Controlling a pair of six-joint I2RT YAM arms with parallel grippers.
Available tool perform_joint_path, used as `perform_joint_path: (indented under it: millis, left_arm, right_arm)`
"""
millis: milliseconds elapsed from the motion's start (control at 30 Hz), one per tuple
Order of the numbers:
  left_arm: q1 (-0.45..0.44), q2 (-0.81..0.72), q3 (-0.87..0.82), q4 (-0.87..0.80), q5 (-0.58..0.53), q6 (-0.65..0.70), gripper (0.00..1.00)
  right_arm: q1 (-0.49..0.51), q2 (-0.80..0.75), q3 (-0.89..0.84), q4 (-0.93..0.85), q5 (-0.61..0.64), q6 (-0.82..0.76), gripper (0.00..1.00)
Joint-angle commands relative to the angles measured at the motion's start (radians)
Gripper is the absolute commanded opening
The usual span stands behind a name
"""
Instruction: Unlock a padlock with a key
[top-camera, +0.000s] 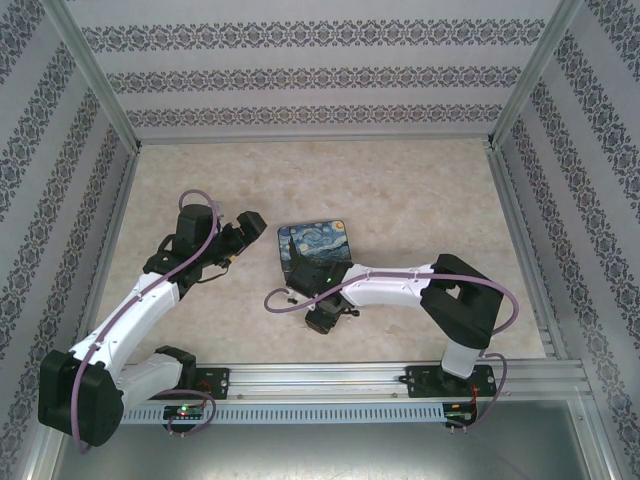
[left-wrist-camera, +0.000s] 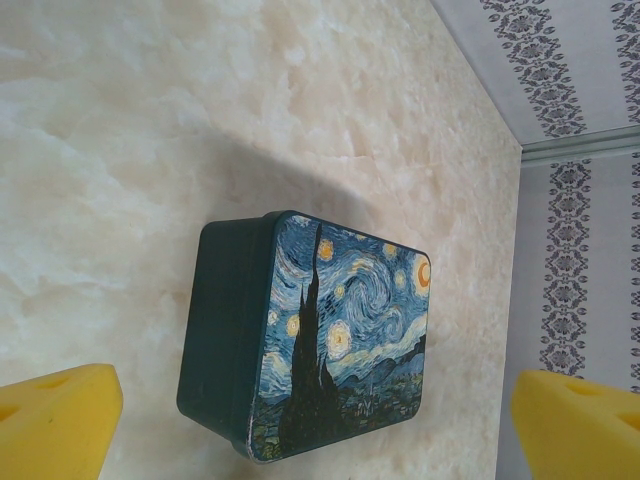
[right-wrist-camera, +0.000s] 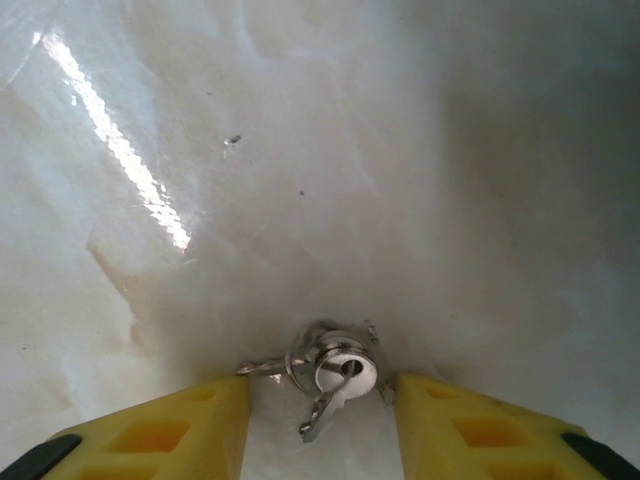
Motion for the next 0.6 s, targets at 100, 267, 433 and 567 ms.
perform_joint_path:
  millis: [100,267,433,567]
  left_arm:
    - [0.012,-0.004,-0.002,-0.010,-0.002,-0.007,1.00]
    - [0.012,-0.009,-0.003,-0.007,-0.002,-0.010,1.00]
    - [0.012,-0.013,-0.008,-0.001,0.003,-0.013,1.00]
    - [0.012,-0.014,-0.014,0.003,0.004,-0.013,1.00]
  right_arm:
    - [0.008,0.071,0.036,-0.007,0.019,-0.032,0.37]
    - [0.007,0.076,0.041,-0.023,-0.019,-0.019,0.22]
    - [0.007,0.056,0.014,-0.015,-0.046,0.016,0.14]
    - [0.005,0.032,-0.011,0.004,-0.076,0.057,0.02]
